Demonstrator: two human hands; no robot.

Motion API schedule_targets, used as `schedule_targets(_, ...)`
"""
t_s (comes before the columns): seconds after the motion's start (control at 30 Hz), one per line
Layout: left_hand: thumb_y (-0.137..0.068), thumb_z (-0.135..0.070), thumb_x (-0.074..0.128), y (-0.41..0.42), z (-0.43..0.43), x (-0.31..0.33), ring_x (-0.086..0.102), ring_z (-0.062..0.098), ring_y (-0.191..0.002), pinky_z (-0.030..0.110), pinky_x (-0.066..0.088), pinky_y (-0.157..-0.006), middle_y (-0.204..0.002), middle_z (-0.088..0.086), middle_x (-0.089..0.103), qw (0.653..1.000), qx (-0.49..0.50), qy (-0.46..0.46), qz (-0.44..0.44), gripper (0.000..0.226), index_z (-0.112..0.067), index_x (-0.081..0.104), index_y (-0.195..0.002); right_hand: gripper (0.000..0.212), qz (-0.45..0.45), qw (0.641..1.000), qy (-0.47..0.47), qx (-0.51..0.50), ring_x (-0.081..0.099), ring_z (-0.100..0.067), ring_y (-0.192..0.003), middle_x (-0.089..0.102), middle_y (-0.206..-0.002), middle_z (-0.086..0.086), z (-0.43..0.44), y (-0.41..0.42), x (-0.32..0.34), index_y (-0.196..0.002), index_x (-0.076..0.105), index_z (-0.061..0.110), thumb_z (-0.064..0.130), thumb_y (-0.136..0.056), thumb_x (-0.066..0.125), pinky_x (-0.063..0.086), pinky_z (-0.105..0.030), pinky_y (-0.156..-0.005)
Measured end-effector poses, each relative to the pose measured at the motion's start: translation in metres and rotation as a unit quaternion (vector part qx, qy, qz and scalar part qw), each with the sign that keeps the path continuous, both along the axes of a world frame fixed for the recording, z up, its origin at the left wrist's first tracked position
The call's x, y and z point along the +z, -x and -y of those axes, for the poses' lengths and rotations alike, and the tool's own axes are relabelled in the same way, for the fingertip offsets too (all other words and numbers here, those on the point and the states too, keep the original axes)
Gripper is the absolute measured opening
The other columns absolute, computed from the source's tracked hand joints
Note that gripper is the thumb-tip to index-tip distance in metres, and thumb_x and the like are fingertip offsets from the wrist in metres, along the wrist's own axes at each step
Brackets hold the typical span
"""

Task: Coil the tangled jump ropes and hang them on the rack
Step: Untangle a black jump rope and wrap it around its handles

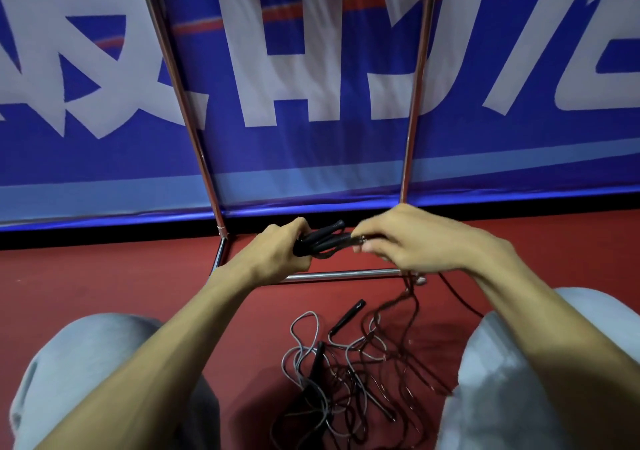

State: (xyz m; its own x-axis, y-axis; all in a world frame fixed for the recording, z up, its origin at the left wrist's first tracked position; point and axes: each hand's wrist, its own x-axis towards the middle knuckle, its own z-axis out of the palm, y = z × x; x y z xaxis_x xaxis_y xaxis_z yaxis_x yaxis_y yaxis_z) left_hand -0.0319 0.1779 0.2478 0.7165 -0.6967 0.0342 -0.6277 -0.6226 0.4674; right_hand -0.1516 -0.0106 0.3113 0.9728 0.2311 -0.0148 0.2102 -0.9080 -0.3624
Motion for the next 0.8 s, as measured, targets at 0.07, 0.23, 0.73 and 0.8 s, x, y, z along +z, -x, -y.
schedule_targets(0.07,-0.076,-0.013,0.063,0.004,0.003,0.002,0.058,0.023,-0.064,0.022,0.042,-0.054,-0.073,0.001,0.066,0.999,-0.029,-0.019,-0.008,0.014,-0.015,0.061,-0.09,0.014,0.063,0.998,-0.012,-0.027,0.053,-0.006,-0.058,0.059,-0.062,0.005,0.004,-0.003,-0.002,-0.091,0.068,0.019,0.015,-0.093,0.055,0.042,-0.021,-0.059)
schedule_targets(0.23,-0.076,-0.019,0.072,0.02,0.011,0.009,0.048,0.013,-0.059,0.016,0.034,-0.052,-0.064,-0.004,0.054,0.993,-0.117,-0.021,0.003,0.017,-0.016,0.057,-0.083,0.009,0.175,0.977,-0.073,-0.094,0.06,-0.006,-0.07,0.067,-0.071,0.009,0.012,-0.012,-0.011,-0.087,0.072,0.023,0.019,-0.088,0.064,0.051,-0.034,-0.074)
schedule_targets(0.73,-0.09,-0.007,0.059,0.055,0.007,0.036,0.041,0.007,-0.042,0.017,0.035,-0.044,-0.056,-0.003,0.051,0.956,-0.16,0.191,-0.152,0.007,-0.01,0.059,-0.083,0.054,0.127,0.924,-0.213,-0.292,0.042,-0.013,-0.052,0.048,-0.052,-0.01,0.019,-0.027,-0.022,-0.054,0.054,0.007,0.054,-0.064,0.078,0.036,-0.029,-0.052)
schedule_targets(0.8,-0.094,-0.005,0.048,0.053,0.006,0.042,0.039,0.015,-0.041,0.019,0.032,-0.04,-0.056,0.002,0.052,0.939,-0.133,0.245,-0.203,0.01,-0.003,0.054,-0.087,0.021,0.127,0.932,-0.217,-0.261,0.06,-0.021,-0.065,0.064,-0.064,-0.01,0.022,-0.031,-0.025,-0.062,0.065,0.018,0.032,-0.076,0.072,0.045,-0.033,-0.06)
